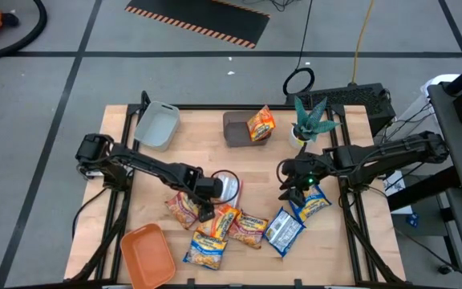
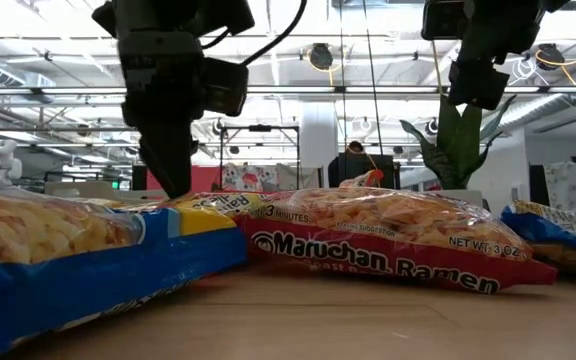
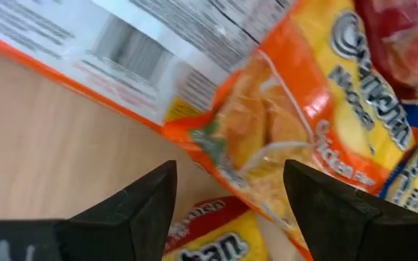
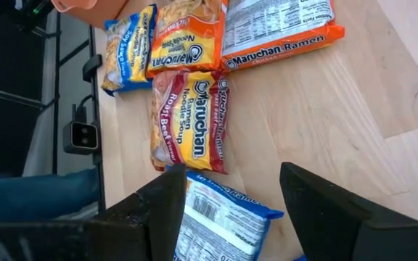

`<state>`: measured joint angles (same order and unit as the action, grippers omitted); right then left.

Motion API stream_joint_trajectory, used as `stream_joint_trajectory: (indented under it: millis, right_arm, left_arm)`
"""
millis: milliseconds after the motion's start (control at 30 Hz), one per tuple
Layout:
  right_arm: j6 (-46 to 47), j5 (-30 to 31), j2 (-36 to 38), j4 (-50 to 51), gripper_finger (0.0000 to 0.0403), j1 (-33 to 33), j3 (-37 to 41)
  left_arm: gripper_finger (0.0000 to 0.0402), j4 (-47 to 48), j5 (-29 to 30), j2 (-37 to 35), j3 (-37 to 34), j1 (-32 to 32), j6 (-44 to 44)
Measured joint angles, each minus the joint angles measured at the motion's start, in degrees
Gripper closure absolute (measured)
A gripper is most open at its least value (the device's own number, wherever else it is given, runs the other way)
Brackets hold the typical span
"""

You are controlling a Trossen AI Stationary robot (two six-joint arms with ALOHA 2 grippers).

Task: Sort Maruchan noodles
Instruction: Put the bottom orange noodle pack into the black bin

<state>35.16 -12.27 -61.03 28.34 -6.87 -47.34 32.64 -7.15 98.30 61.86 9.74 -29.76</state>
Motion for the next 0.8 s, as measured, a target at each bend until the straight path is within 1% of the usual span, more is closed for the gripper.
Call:
stream_joint_trajectory:
  millis: [100, 233, 333, 467, 600, 800]
  right_arm:
    - [-0.3, 0.0, 0.0, 0.1, 0.0188, 0.0, 0.0]
    - [-0.1, 0.0, 0.0, 0.2, 0.0188, 0.0, 0.0]
    - [0.6, 0.1, 0.0, 0.2, 0.0188, 0.0, 0.0]
    - [2.3, 0.2, 0.0, 0.2, 0.0188, 0.0, 0.0]
    - [3.1, 0.5, 0.0, 0.2, 0.0188, 0.0, 0.0]
    - [3.2, 3.1, 0.0, -0.3, 0.0188, 0.0, 0.0]
  left_arm:
    - [0.0144, -3.1, -1.8, 0.0, -1.9, -1.7, -1.2]
    - [0.0148, -8.7, -9.2, 0.0, -4.3, -4.4, -5.2]
    - [0.0165, -13.1, -12.9, 0.0, -6.7, -5.1, -7.4]
    - [0.0199, -19.2, -14.5, 0.0, -10.1, -5.6, -12.5]
    - [0.0240, -22.8, -15.8, 0.0, -11.7, -5.7, -14.0]
    - [0.0319, -23.5, -14.8, 0.0, -12.0, -5.5, -14.3]
